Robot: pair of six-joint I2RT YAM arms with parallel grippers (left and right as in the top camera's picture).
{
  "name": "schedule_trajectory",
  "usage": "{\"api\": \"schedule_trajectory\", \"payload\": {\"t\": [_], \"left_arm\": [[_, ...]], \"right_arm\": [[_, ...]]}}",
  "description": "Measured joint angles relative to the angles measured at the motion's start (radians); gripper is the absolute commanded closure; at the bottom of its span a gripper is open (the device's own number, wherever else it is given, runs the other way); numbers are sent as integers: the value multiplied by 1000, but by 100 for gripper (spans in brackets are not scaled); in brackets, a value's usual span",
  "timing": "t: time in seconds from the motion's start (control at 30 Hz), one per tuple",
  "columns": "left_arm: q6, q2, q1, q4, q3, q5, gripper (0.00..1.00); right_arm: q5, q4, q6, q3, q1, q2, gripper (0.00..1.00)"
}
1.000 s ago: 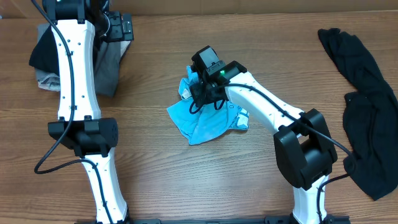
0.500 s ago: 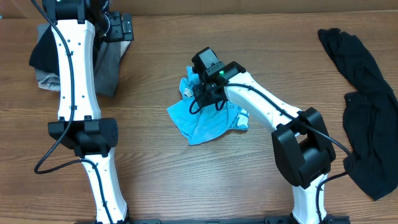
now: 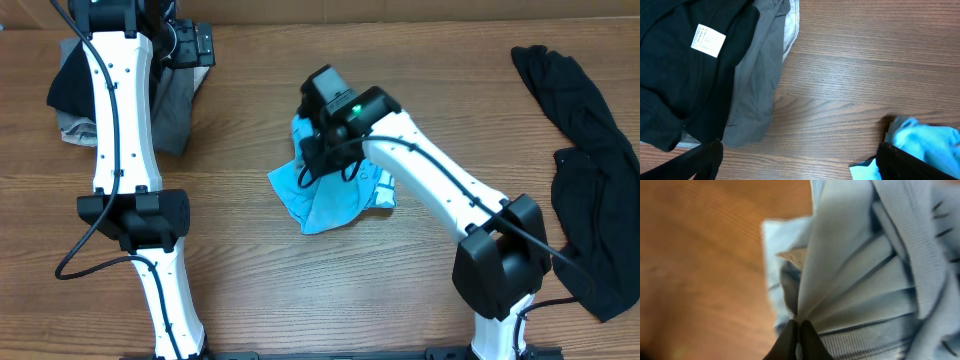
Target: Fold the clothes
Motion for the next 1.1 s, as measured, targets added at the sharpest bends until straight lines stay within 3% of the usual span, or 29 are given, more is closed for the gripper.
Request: {"api": "schedule_trajectory", "payload": {"t": [0.07, 0.1, 0.13, 0.17, 0.2, 0.37, 0.5, 0.83, 1.1], "left_arm": [[0, 0, 0, 0, 0, 0, 0], [0, 0, 0, 0, 0, 0, 0], [0, 0, 0, 0, 0, 0, 0], [0, 0, 0, 0, 0, 0, 0], [0, 0, 0, 0, 0, 0, 0], [0, 0, 0, -1, 0, 0, 0], [0, 0, 0, -18, 0, 0, 0], [91, 0, -12, -121, -18, 171, 0], [189, 0, -114, -116, -264, 335, 0]], "right_arm": [[-16, 5, 13, -12, 37, 0, 95], [-24, 14, 21, -24, 58, 0, 84], [-29, 25, 31, -41, 81, 0, 65], [-33, 34, 37, -56, 99, 0, 28], [-39, 46, 36, -77, 120, 0, 0], [-35, 57, 61, -132, 172, 1, 0], [-19, 22, 80, -114, 111, 1, 0], [0, -87, 80, -39, -265, -33, 0], [-129, -94, -5, -39, -546, -33, 0]]}}
